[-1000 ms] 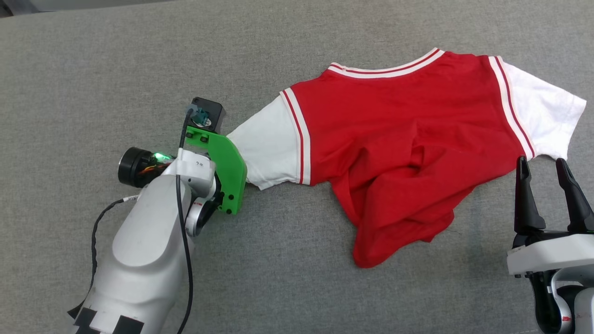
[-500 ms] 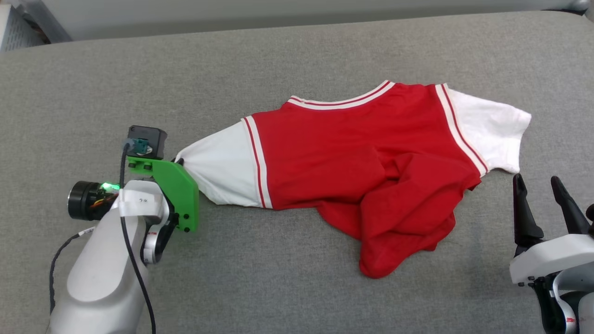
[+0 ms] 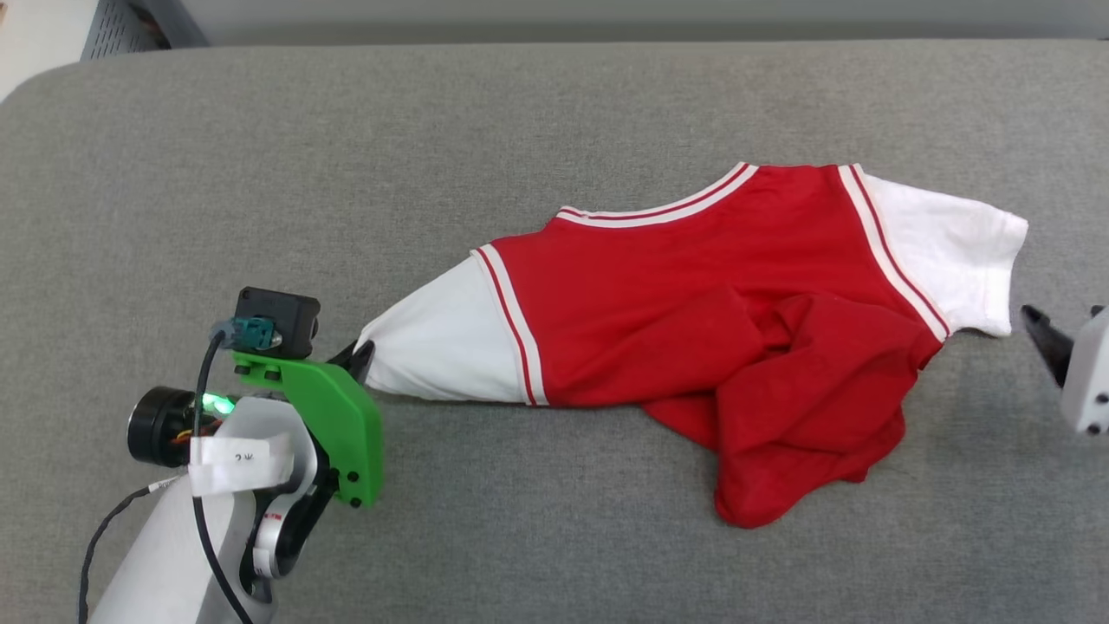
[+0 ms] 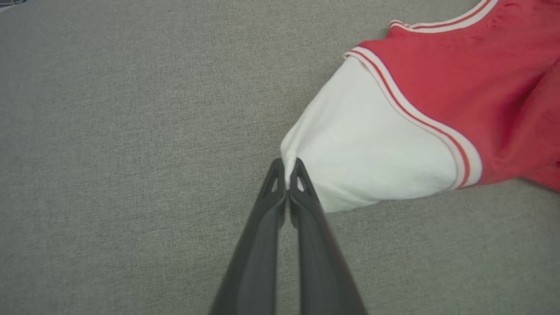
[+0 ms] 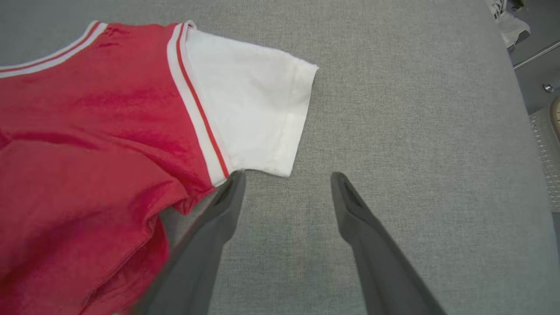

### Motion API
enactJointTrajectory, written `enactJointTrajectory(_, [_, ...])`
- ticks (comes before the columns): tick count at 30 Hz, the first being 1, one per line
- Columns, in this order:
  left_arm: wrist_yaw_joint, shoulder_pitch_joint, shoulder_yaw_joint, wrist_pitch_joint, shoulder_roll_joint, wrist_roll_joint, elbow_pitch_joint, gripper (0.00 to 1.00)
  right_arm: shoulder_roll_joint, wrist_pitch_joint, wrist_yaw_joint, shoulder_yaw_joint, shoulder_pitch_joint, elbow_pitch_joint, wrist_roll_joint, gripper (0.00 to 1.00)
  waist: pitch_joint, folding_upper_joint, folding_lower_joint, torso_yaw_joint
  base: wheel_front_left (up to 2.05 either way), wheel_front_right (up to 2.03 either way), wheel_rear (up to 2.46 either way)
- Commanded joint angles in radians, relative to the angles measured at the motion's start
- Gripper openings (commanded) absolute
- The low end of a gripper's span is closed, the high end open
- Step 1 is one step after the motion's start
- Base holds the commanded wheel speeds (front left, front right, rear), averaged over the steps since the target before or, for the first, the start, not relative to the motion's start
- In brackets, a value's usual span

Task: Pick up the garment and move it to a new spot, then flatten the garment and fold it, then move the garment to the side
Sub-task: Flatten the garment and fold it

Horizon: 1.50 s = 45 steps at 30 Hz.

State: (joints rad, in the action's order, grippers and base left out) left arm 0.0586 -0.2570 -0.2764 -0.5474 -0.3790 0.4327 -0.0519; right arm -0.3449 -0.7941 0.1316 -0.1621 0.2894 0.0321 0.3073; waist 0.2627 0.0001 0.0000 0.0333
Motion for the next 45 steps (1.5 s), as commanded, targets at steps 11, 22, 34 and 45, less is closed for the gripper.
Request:
enactJointTrajectory(11, [0.008,-0.032,-0.014,0.006,0.016,0.008,-0.096,0.00,-0.109,-0.287,-0.001,0.014,0.411,-0.224,0.004,1.00,0.187,-0.0001,0.0000,0.107,0.00,0.00,0.00])
enactJointTrajectory(22, [-0.002,-0.079,-0.037,0.035,0.038,0.004,-0.093,0.00,-0.158,-0.261,-0.001,0.088,0.493,-0.407,-0.026,1.00,0.248,-0.0001,0.0000,0.156,0.00,0.00,0.00])
enactJointTrajectory(34, [0.001,-0.095,-0.041,0.054,0.044,0.008,-0.066,0.00,-0.190,-0.259,-0.001,0.194,0.422,-0.476,0.063,0.00,0.242,-0.0001,0.0000,0.159,0.00,0.00,0.00])
enactJointTrajectory(45, [0.007,-0.104,-0.015,0.113,0.037,0.013,-0.011,0.00,-0.213,-0.080,-0.001,0.190,0.414,-0.469,0.099,0.00,0.145,-0.0001,0.0000,0.119,0.00,0.00,0.00])
